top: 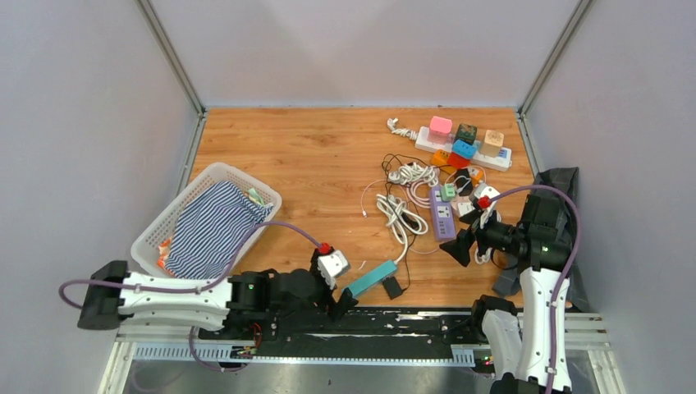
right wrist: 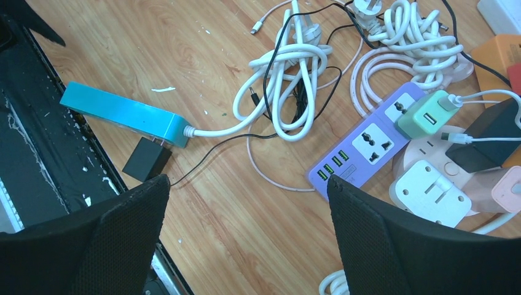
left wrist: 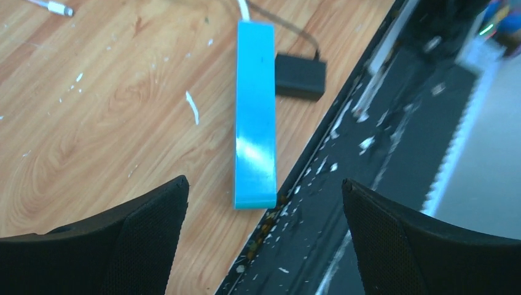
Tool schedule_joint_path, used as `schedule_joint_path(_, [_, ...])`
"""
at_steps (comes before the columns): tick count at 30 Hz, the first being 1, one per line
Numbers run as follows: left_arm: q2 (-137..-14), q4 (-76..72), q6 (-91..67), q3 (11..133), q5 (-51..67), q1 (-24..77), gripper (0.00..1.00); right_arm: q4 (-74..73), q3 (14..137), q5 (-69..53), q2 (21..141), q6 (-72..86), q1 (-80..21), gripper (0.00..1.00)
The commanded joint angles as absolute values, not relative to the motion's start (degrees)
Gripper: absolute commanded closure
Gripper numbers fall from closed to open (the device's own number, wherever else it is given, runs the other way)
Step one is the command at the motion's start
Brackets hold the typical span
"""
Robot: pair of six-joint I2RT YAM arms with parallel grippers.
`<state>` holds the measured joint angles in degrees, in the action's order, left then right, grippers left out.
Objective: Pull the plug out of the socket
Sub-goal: Remove the plug from the socket.
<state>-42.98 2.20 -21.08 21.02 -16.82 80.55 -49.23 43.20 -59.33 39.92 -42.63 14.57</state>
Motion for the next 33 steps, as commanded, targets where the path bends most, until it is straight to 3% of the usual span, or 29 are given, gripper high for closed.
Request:
schedule_joint_path(1, [-55.6, 0.3, -19.3, 24.4, -35.2, 87.8, 0.05, -48.4, 42.5, -59.3, 39.7, -42.7, 15.2, 0.02])
schedule_joint_path(9, [-76.5, 0.3, -21.3, 34.6, -40.1, 89.6, 0.04, -48.2, 42.3, -59.5, 37.2, -43.1, 14.4, 0.03])
schedule_joint_path(19, [-90.7, 0.3, -22.6, 40.4, -38.0, 87.7, 0.24, -48.3, 42.3, -59.5, 32.5, -43.5, 11.6, 0.02])
schedule_joint_path(27, [-93.3, 0.2, -22.3, 41.2, -34.0, 86.9, 0.51, -49.2, 42.3, -60.1, 31.0, -44.4, 11.6, 0.02])
schedule_joint_path(29, [-93.0, 0.3, -22.8, 41.0, -34.4, 86.8, 0.73, -49.3, 42.3, -60.6, 31.1, -44.6, 11.5, 0.02])
schedule_joint_path(33, [-90.7, -0.5, -25.3, 39.4, -35.2, 86.7, 0.98, -49.6, 42.3, -60.6, 31.4, -45.1, 10.0, 0.02])
